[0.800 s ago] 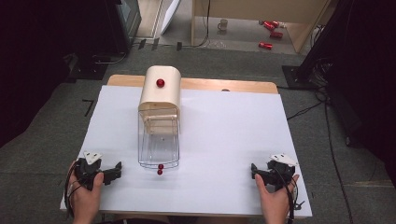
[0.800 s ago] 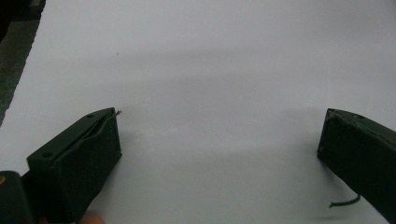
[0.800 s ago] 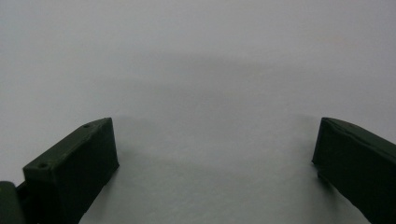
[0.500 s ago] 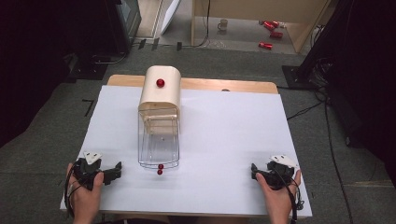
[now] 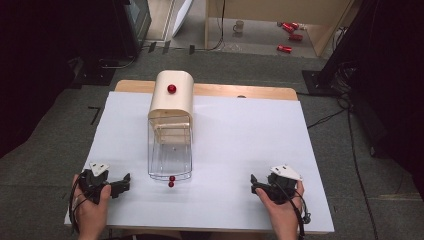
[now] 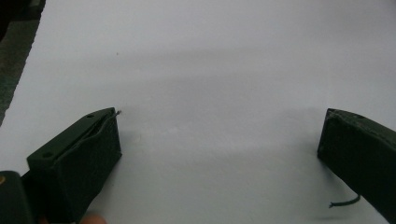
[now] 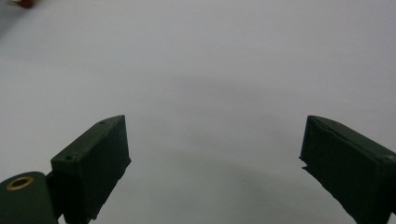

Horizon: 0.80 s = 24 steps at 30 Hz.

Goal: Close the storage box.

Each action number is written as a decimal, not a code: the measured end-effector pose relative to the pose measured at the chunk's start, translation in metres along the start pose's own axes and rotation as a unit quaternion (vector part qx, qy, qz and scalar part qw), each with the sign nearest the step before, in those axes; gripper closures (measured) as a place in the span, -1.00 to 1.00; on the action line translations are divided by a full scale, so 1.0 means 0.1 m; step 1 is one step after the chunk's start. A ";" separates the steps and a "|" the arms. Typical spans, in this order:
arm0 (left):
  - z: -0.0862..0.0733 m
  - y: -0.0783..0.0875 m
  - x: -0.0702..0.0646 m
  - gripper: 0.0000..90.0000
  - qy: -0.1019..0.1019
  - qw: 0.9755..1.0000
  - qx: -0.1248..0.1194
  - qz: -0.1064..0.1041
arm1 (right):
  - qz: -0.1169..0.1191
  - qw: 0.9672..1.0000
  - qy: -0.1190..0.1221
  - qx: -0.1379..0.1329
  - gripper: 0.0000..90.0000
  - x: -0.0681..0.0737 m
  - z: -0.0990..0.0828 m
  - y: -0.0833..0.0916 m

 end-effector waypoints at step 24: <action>0.00 0.00 0.00 -1.00 0.000 1.000 0.000 0.000 | 0.103 0.993 0.050 -0.026 -0.83 1.28 0.19 0.10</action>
Point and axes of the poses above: each handheld gripper's, and its own axes: y roughly backward along the jaws, z roughly out of its top, x roughly to its left, the point moved 8 cm from there along -y, roughly forward along the jaws, and after that the axes turned 2 degrees about -z, right-handed, at the moved point
